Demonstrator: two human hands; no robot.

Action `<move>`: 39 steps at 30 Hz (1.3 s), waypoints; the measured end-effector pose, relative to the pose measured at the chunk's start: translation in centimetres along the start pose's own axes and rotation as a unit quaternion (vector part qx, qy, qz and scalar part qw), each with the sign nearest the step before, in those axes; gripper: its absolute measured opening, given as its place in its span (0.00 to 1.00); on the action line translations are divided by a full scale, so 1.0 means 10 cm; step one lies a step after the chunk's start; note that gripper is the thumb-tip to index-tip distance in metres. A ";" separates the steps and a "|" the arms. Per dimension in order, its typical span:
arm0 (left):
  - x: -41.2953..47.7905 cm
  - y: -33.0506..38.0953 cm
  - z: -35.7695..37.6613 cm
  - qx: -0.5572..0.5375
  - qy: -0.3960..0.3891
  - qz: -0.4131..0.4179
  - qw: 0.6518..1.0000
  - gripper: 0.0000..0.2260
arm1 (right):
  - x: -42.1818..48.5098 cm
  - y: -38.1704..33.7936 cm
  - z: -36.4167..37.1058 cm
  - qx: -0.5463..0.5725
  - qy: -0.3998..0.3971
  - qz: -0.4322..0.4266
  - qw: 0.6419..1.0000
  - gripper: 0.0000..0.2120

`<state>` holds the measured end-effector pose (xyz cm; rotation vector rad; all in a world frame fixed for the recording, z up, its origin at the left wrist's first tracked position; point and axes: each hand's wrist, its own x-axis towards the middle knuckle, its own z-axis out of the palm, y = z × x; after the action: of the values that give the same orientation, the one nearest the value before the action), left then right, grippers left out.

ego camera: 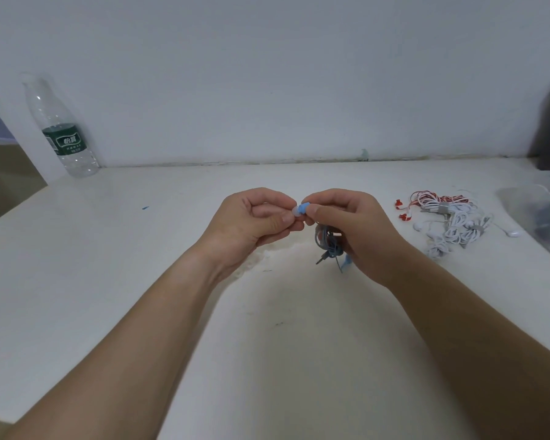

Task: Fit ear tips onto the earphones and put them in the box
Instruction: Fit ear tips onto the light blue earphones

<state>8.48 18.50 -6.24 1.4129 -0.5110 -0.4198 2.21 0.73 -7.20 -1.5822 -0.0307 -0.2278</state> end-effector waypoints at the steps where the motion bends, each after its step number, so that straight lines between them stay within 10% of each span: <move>1: 0.00 -0.01 0.00 0.001 -0.002 0.001 1.000 0.07 | 0.00 0.00 -0.01 0.007 -0.012 0.006 1.000 0.05; 39: 0.02 -0.06 -0.01 0.014 -0.003 -0.007 1.000 0.07 | -0.01 0.01 -0.05 -0.019 -0.026 -0.012 0.999 0.03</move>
<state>8.74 18.45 -6.85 1.4439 -0.5142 -0.4282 2.11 0.27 -7.31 -1.6252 -0.0853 -0.2075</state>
